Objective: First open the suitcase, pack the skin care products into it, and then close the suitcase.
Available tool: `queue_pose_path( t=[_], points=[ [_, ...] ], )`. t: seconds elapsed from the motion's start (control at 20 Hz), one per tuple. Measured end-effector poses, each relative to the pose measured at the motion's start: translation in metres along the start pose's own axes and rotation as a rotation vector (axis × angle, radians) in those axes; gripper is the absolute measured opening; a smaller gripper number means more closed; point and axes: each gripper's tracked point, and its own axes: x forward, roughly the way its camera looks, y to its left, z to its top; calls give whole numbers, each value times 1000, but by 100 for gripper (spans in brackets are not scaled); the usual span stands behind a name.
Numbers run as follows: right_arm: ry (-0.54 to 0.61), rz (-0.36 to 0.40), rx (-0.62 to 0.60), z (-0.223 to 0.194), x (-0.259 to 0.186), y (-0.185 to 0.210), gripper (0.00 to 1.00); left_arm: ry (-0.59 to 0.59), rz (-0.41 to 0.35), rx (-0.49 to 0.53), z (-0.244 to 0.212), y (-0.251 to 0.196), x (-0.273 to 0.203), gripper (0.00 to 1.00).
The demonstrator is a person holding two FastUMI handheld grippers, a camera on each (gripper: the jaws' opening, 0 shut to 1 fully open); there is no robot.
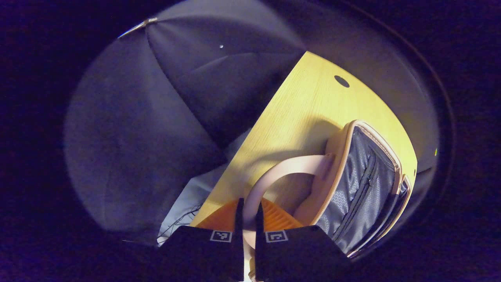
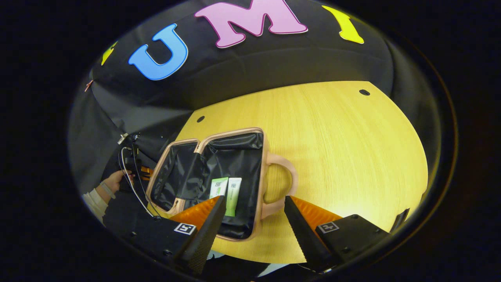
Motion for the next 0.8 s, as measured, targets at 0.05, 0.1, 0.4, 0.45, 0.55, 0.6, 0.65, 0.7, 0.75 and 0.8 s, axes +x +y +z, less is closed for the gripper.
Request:
queue_pose_path(
  t=[0.05,0.1,0.4,0.45,0.55,0.6,0.65,0.7,0.75,0.8],
  points=[
    [-6,13,-14,0,-3,5,96,-26,-40,2,6,-10,-11,13],
    [-15,23,-34,2,-4,8,96,-53,-58,13,8,-16,-21,12],
    [-66,115,-69,19,-11,28,96,-265,-123,170,42,-68,-137,9],
    [-79,127,-83,22,-14,29,96,-297,-159,186,45,-86,-159,9],
    [-107,150,-120,31,-24,29,96,-360,-238,230,44,-125,-210,8],
    [-120,157,-140,35,-28,27,96,-383,-278,263,39,-147,-232,8],
    [-132,160,-157,37,-32,25,96,-399,-310,299,31,-171,-251,8],
    [-145,161,-169,40,-38,21,96,-408,-339,335,22,-193,-268,8],
    [-157,165,-174,42,-43,17,96,-417,-367,371,10,-218,-283,8],
    [-163,172,-172,43,-49,13,96,-422,-398,410,-3,-244,-296,8]
  ],
)
